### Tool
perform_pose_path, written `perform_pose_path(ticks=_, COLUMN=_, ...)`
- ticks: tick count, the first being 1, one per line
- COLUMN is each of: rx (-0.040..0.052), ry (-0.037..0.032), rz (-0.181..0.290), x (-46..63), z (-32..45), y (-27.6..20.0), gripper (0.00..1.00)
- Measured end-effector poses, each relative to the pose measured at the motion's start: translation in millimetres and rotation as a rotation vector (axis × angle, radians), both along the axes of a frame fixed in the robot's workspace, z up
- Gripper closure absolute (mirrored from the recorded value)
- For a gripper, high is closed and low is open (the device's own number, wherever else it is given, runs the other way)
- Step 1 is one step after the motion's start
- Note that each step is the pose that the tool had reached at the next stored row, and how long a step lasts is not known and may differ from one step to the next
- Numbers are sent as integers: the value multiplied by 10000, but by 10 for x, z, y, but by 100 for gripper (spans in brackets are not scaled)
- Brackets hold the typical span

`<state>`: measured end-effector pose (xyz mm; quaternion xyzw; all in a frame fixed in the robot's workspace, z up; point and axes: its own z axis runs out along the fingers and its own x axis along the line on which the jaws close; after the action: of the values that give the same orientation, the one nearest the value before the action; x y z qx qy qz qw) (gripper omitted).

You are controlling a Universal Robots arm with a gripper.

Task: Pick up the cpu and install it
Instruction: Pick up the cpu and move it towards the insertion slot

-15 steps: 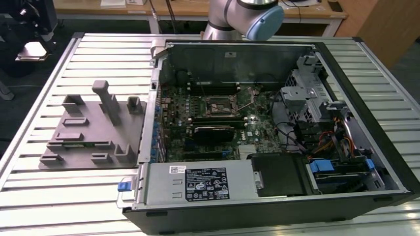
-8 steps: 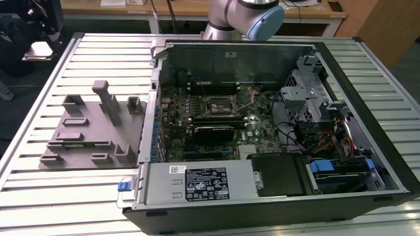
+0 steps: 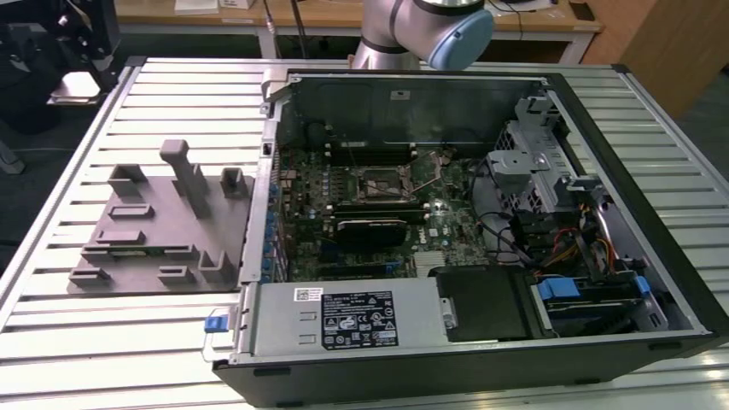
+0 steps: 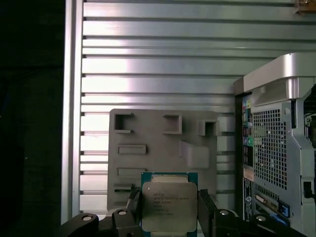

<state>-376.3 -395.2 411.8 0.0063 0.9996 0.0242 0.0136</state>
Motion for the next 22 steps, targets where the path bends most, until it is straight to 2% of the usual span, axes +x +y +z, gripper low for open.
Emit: perform_pose_path(ticks=22, rx=0, ry=-1, rz=1, x=142, z=0, y=11, gripper=46)
